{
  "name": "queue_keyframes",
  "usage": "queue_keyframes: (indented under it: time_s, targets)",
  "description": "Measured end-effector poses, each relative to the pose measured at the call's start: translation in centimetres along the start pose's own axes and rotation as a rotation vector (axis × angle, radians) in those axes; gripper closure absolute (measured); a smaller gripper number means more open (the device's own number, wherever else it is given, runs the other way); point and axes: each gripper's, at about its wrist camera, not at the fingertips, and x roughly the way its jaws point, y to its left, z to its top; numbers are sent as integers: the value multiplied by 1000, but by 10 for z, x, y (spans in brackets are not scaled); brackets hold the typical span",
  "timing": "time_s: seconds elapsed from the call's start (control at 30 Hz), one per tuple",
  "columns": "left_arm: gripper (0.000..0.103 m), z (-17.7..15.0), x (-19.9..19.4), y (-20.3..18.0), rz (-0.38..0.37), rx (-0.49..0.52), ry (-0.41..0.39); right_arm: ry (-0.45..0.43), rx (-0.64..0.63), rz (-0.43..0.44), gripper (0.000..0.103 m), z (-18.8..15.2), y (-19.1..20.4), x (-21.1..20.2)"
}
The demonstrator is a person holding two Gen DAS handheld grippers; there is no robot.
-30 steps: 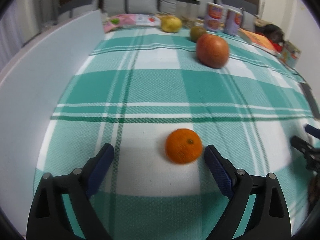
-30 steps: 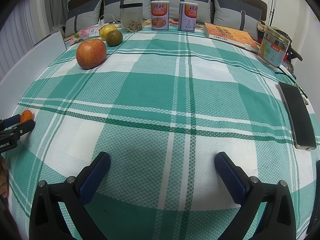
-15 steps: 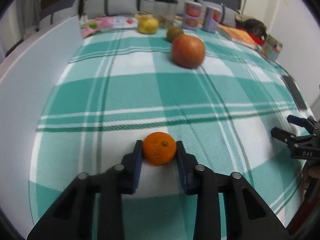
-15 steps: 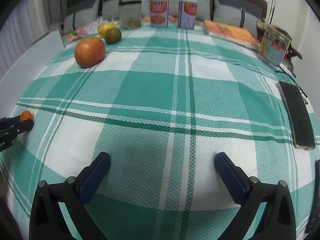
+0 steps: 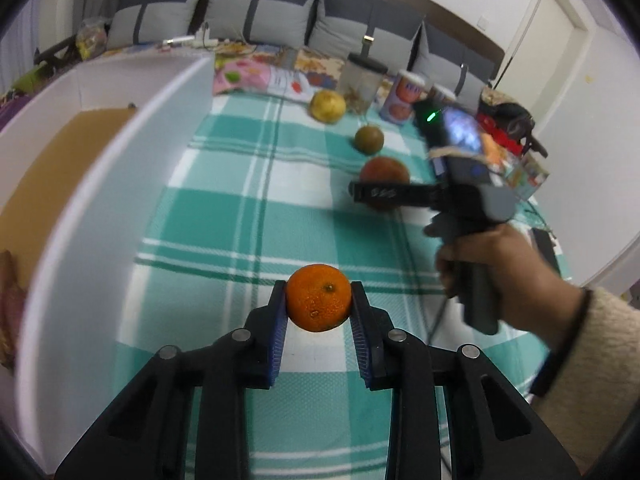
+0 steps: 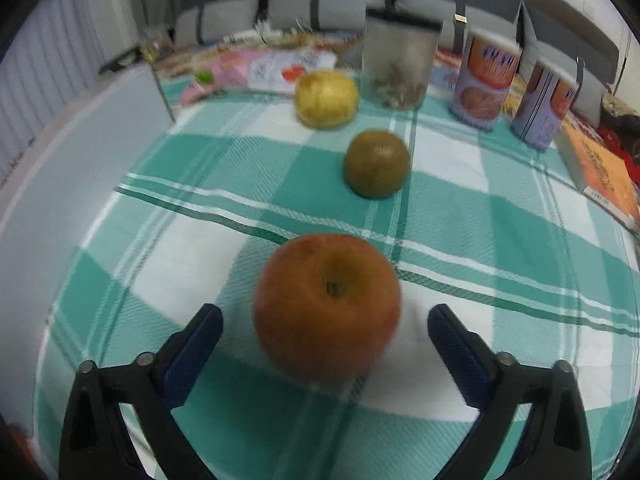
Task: Organize fruits
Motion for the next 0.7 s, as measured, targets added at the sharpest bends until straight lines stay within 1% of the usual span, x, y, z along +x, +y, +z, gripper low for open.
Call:
queue_keyframes:
  time_s: [0.07,0.13,0.23,0.3,0.33,0.37,0.43,0.47,0.5,0.53,0.57,0.6,0.63,0.7]
  targets:
    - [73,4,-12,2,-8,2,-12,4,36,27,36,-2,-5,-2]
    - [73,7,-23,5,-11,7,-20,9,60,78,37,-8,-10,-8]
    - [73,15,-43,17,-42,-11,-20,-17,62,153,37,-15,-8,-34]
    - [73,25,-64,34,-88,-40,-30,-47,44,221,37,-13,7,-57]
    - [73,31,-72,43,-105,-55,-38,-64,24,261,37,-8,21,-72]
    - [73,39,-82,57,-107,-73,-47,-75,8,289,37,-4,32,-82]
    - [73,51,-95,80,-76,-97,-58,-117,-54,396,37,11,76,-114]
    - [73,59,-98,98,-28,-107,-56,-128,-77,430,37,14,96,-124]
    - [73,64,-98,114,21,-121,-48,-139,-119,490,37,22,129,-138]
    - [73,67,-96,132,61,-142,-31,-139,-152,530,37,26,154,-145]
    - [73,67,-93,145,87,-166,-19,-135,-176,559,37,29,173,-149]
    - [73,65,-88,168,136,-213,3,-127,-216,594,37,32,203,-151]
    - [73,62,-85,185,167,-245,23,-120,-247,608,37,33,226,-150]
    - [73,51,-79,213,213,-308,55,-91,-325,603,37,32,279,-139]
